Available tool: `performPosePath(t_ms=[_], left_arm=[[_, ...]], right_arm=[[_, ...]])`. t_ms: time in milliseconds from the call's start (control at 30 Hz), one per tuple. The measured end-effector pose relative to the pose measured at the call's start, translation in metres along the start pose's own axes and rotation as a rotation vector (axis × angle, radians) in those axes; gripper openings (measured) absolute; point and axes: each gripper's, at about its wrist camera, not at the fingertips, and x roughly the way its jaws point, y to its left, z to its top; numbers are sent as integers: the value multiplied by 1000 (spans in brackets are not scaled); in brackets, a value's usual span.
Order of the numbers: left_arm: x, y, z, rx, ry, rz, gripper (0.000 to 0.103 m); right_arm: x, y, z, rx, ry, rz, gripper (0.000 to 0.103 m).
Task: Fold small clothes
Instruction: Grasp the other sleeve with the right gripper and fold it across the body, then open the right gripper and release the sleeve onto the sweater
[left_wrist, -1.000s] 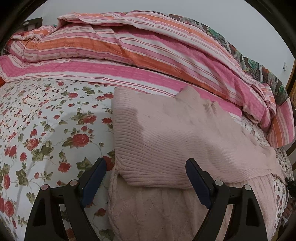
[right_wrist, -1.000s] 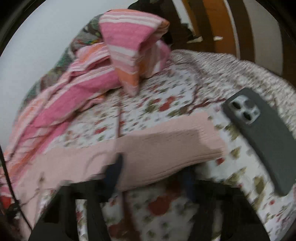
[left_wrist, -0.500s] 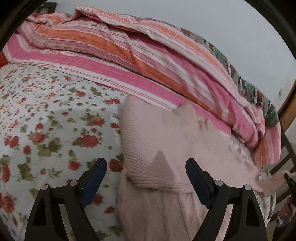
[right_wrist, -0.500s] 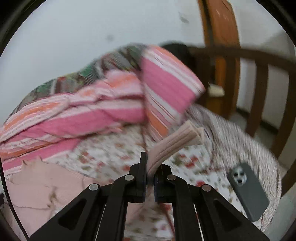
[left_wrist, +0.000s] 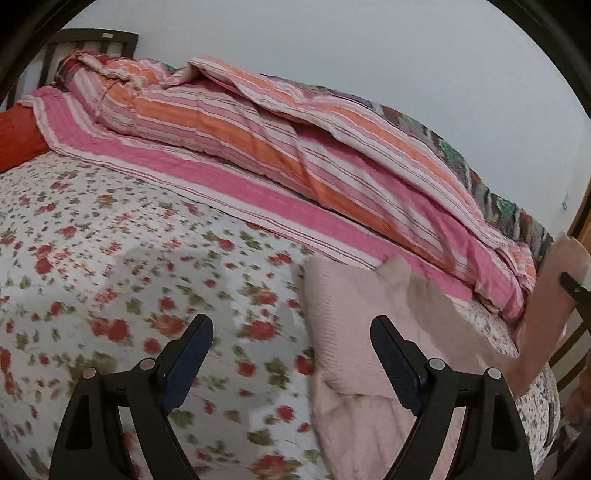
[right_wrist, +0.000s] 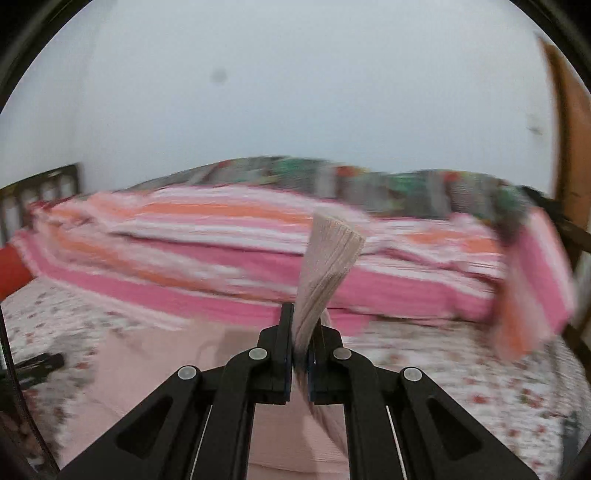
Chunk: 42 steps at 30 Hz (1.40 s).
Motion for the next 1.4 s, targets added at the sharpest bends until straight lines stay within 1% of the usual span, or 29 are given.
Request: performPosePath(t_ms=[100,200,300,333,400,433,467,533,600,667,700,733,800,867,900,1000,1033,1067,1100,1133,1200,1267,1300,1400], left_arm=[[2,14,3,-21,4,27,86],[4,26,3,-52,24,16,86],[2,30,3,-40,17,22,86],[2,31,3,-38,15,24,86],[2,31,1,-44,20,17,86],[3,31,1,-47,26,8,86],[4,31,0,-45,35,-6,86],[6,26,0,-33,45,-33,86],[7,20,-2,-23,46,-55,86],[9,9,-4,-1,48,-91,85],[10,3,-5,11,49,-106,85],[11,-4,-6,28,51,-135,85],[13,-17,-8,46,61,-180,85],[16,-32,-12,68,76,-216,84],[18,-41,-14,88,80,-218,83],[26,-64,-20,177,97,-189,72],[29,-70,-22,207,108,-177,62],[32,-74,-23,236,113,-172,56],[33,-76,-25,246,113,-170,56],[38,-77,-26,245,122,-157,56],[46,-75,-27,237,149,-158,56],[52,-76,-28,241,173,-152,56],[55,-77,-29,248,182,-144,56],[66,-80,-31,267,221,-93,56]], right_arm=[[32,50,-10,-35,59,104,6],[67,91,-32,-50,157,198,6],[96,121,-55,-45,258,258,6],[103,129,-62,-48,283,259,7],[114,140,-71,-49,321,275,30],[117,142,-74,-52,346,294,56],[117,141,-76,-52,354,310,66],[108,133,-75,-47,335,346,66],[93,117,-70,-31,299,368,71],[74,90,-66,10,253,389,76],[65,74,-65,37,231,386,76],[60,63,-64,58,219,378,76],[50,31,-68,111,199,329,76],[45,4,-75,141,195,261,76],[43,-10,-80,142,197,220,76],[41,-46,-95,133,219,97,76],[42,-57,-100,140,225,68,76],[42,-68,-105,152,230,46,76],[42,-79,-111,167,235,31,76],[42,-88,-117,184,240,25,76],[45,-102,-127,211,249,25,76],[48,-107,-133,221,254,25,76],[50,-110,-136,229,263,38,75],[52,-111,-140,234,275,68,76]])
